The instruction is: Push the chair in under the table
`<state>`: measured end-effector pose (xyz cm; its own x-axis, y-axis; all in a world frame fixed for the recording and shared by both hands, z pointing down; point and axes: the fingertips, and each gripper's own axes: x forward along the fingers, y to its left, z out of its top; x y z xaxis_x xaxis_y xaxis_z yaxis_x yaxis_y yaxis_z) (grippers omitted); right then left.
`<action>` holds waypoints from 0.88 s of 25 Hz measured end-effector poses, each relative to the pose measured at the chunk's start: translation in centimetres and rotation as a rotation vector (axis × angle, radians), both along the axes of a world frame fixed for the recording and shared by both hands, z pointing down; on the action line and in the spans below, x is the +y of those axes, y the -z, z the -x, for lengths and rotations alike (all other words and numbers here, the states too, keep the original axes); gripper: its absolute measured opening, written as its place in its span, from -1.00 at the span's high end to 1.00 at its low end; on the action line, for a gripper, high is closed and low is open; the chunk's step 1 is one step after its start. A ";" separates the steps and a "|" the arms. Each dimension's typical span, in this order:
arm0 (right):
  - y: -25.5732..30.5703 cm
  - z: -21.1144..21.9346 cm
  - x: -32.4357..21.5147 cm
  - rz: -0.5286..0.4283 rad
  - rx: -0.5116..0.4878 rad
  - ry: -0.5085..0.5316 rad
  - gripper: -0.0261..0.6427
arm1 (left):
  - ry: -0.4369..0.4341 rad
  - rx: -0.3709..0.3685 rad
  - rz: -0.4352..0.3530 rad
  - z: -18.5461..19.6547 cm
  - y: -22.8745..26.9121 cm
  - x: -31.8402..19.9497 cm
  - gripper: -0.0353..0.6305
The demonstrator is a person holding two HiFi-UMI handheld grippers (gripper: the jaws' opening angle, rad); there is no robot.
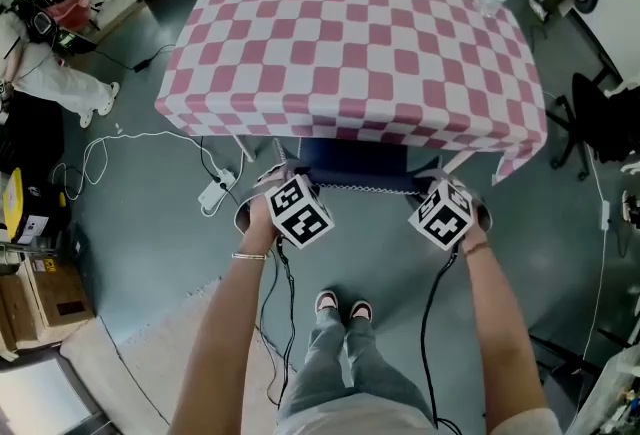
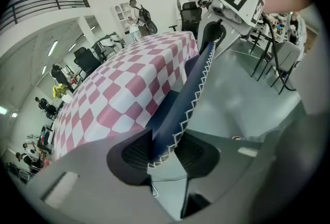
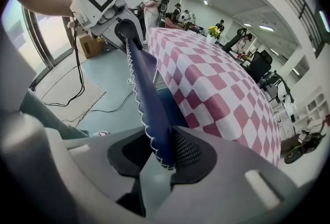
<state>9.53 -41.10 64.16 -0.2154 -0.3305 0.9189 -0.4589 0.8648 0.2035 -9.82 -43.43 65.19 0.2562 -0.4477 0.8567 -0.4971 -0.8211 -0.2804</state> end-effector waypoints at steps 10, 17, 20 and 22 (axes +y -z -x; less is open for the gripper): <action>-0.2 0.3 0.3 0.046 -0.006 0.051 0.60 | -0.067 -0.021 0.028 0.0 -0.1 0.5 0.53; -0.1 0.5 0.7 0.081 -0.040 0.062 0.55 | -0.111 -0.011 0.028 -0.1 0.2 1.1 0.40; 0.8 0.5 0.9 0.078 -0.069 0.048 0.52 | -0.077 0.030 0.038 0.0 0.9 1.6 0.29; 1.8 0.4 1.2 0.072 -0.094 0.042 0.52 | -0.063 0.049 0.044 0.1 1.7 2.2 0.27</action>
<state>9.14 -39.88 62.40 -0.3137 -0.2535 0.9151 -0.4363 0.8944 0.0982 -9.95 -41.18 63.54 0.3246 -0.3914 0.8610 -0.4559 -0.8624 -0.2202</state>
